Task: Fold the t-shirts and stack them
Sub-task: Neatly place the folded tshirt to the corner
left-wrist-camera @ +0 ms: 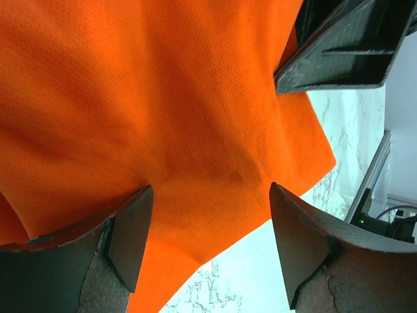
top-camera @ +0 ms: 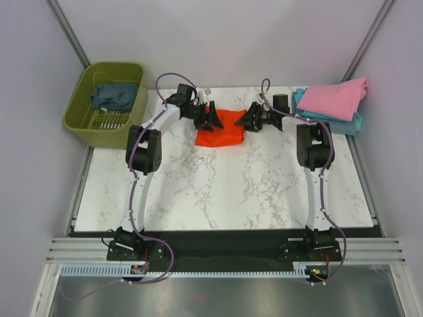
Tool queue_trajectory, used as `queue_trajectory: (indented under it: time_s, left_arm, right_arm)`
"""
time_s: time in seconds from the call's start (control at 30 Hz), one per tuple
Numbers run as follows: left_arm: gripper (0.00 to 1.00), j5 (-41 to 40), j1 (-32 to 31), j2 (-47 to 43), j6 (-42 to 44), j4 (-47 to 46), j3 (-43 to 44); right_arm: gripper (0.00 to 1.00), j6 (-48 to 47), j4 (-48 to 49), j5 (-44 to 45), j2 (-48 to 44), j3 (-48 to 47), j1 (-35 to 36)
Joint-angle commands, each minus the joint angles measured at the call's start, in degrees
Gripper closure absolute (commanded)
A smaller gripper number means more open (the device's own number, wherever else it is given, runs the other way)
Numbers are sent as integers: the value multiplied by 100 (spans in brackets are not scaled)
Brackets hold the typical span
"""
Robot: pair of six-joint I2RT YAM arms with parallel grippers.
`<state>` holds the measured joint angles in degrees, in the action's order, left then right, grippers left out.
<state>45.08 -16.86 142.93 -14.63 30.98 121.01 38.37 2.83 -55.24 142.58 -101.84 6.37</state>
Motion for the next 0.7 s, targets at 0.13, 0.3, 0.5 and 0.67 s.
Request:
queue_trajectory:
  time_s: [0.13, 0.3, 0.5, 0.67]
  left_arm:
    - [20, -87, -36, 50, -48, 13, 168]
    - [20, -157, -45, -20, 13, 22, 177]
    - [20, -989, -28, -459, 478, 118, 282]
    - [20, -1607, 60, -854, 1030, 302, 423]
  right_arm:
    - [67, -22, 104, -66, 68, 156, 215]
    - [100, -136, 112, -13, -134, 112, 207]
    - [100, -1250, -1203, 513, -819, -458, 49]
    - [100, -2842, -2802, 1050, -1162, -1187, -101]
